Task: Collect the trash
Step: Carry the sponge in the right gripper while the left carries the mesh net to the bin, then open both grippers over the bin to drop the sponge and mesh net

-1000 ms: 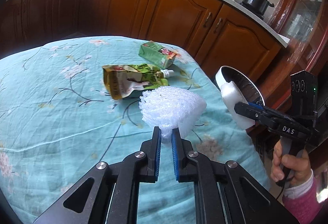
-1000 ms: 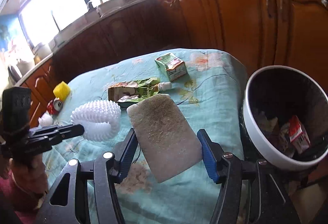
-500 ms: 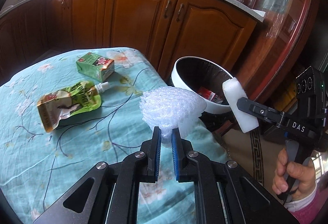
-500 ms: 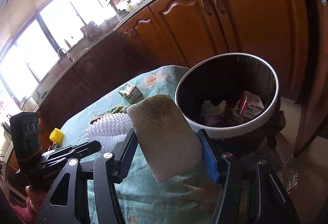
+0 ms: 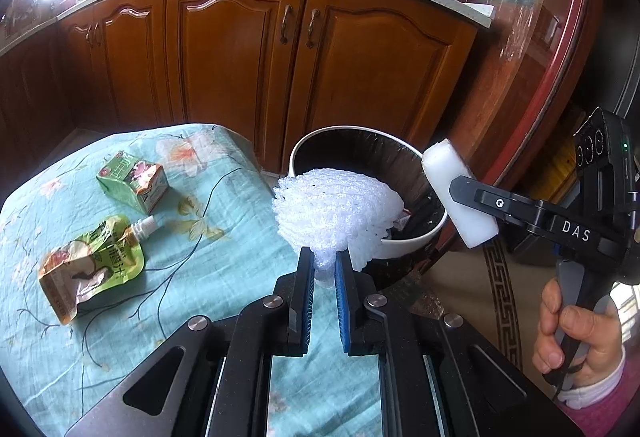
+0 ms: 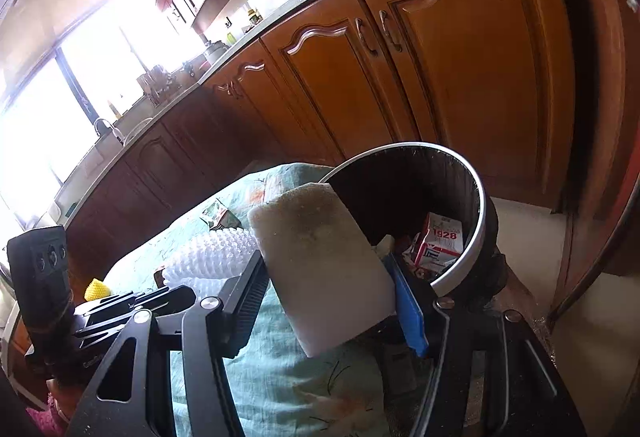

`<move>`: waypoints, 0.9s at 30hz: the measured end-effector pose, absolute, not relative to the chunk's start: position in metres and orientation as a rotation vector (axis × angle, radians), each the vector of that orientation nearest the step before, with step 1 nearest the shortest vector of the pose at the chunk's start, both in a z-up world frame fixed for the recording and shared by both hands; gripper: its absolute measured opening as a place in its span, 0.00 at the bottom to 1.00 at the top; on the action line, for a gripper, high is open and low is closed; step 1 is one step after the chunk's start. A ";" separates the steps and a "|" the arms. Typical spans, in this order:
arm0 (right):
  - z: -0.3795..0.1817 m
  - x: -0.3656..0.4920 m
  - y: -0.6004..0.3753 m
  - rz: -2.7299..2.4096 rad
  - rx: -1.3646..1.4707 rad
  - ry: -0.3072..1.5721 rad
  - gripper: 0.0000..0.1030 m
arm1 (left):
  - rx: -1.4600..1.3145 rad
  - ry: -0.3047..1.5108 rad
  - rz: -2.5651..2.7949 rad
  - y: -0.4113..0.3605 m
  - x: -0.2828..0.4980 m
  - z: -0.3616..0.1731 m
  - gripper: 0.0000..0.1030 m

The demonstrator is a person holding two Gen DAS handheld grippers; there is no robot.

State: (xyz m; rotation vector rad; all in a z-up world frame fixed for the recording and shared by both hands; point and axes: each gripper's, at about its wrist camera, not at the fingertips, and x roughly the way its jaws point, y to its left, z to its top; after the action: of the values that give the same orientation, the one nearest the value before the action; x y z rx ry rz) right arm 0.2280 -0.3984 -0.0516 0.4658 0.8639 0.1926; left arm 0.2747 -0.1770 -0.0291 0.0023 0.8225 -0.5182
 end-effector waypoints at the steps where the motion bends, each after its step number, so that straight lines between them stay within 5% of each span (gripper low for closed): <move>1: -0.051 0.230 -0.401 0.188 0.465 0.862 0.59 | 0.005 0.820 -0.519 -0.180 0.277 -0.029 0.09; 27: -0.067 0.274 -0.431 0.118 0.445 0.921 0.60 | 0.084 0.873 -0.554 -0.243 0.355 -0.041 0.09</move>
State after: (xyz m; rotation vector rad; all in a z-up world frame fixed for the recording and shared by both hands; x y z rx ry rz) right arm 0.2741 -0.4306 -0.0666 0.4448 0.9207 0.1184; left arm 0.3547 -0.2427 -0.0411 0.0841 0.8725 -0.5544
